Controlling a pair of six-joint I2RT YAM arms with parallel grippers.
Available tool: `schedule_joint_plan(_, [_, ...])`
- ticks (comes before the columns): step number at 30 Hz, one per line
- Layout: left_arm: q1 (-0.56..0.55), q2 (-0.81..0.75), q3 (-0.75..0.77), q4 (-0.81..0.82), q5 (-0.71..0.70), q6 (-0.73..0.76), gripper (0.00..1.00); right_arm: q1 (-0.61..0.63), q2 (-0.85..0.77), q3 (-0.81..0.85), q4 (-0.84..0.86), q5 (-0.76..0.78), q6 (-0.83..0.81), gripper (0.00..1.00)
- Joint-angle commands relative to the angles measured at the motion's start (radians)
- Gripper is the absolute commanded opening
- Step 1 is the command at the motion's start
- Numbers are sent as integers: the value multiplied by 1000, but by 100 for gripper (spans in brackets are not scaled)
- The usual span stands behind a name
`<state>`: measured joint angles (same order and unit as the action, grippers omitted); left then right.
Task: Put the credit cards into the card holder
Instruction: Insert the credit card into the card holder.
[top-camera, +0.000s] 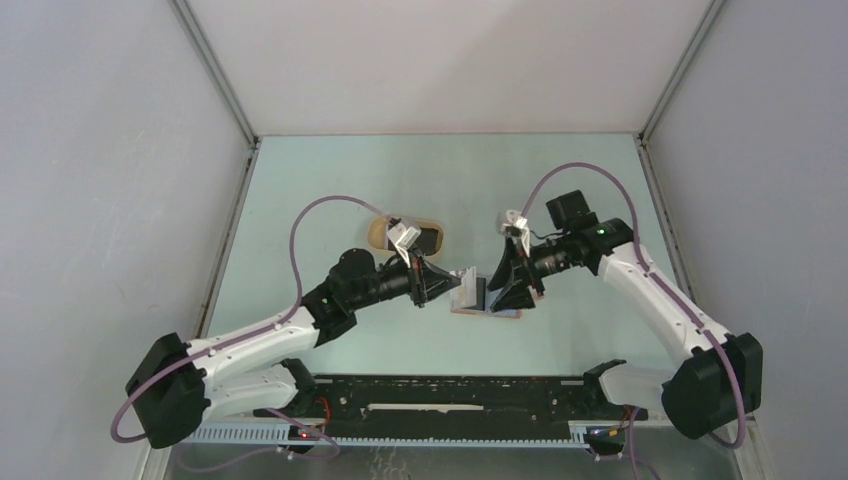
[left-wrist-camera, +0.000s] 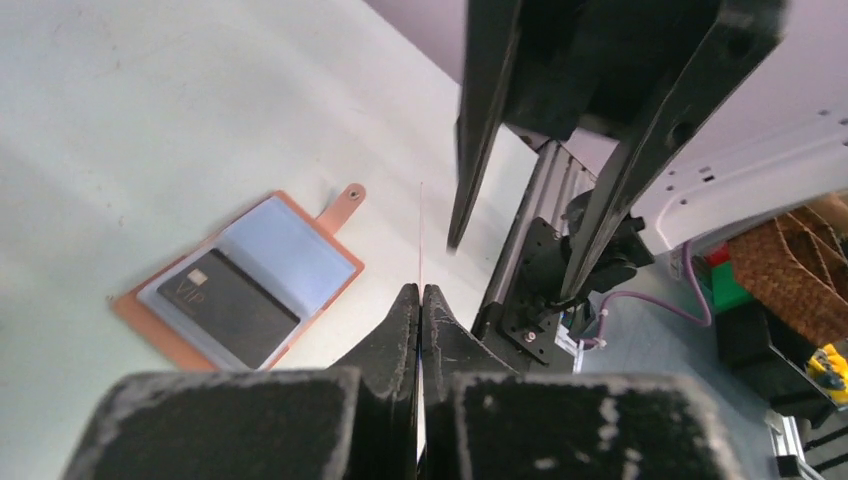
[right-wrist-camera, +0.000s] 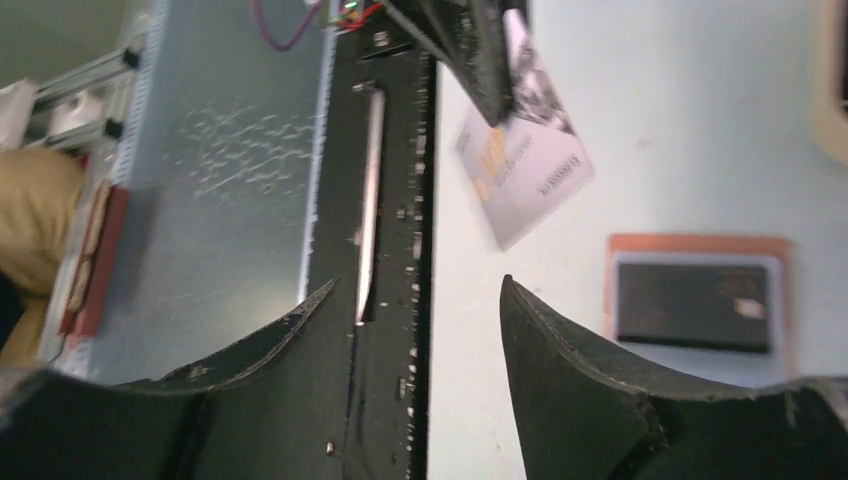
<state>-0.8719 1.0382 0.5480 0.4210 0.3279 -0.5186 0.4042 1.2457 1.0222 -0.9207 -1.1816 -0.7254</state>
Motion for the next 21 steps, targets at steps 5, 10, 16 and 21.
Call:
schedule_joint_plan(5, [49, 179, 19, 119, -38, -82, 0, -138, -24, -40, 204, 318, 202, 54])
schedule_joint_plan(10, [75, 359, 86, 184, 0, -126, 0, -142, 92, -29, 220, 426, 253, 42])
schedule_joint_plan(16, [114, 536, 117, 321, 65, -204, 0, -142, 289, 30, 135, 475, 249, 27])
schedule_joint_plan(21, [133, 649, 132, 435, 120, -256, 0, -156, 359, 53, 111, 614, 240, 31])
